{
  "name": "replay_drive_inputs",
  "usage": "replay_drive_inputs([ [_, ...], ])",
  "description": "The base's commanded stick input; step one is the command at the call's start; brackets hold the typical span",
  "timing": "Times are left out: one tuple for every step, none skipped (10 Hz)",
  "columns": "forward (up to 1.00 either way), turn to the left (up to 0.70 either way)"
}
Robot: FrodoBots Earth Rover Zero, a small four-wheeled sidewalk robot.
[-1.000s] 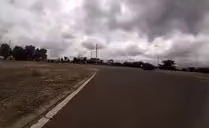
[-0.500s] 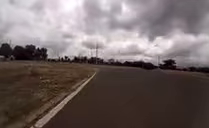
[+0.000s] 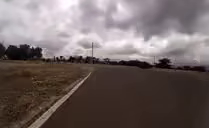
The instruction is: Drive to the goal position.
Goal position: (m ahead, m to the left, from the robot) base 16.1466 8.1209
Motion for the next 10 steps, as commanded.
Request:
replay_drive_inputs([
  [0.50,0.00],
  [0.50,0.00],
  [0.50,0.00],
  [0.50,0.00],
  [0.50,0.00],
  [0.50,0.00],
  [0.50,0.00],
  [0.50,0.00],
  [0.50,0.00],
  [0.50,0.00],
])
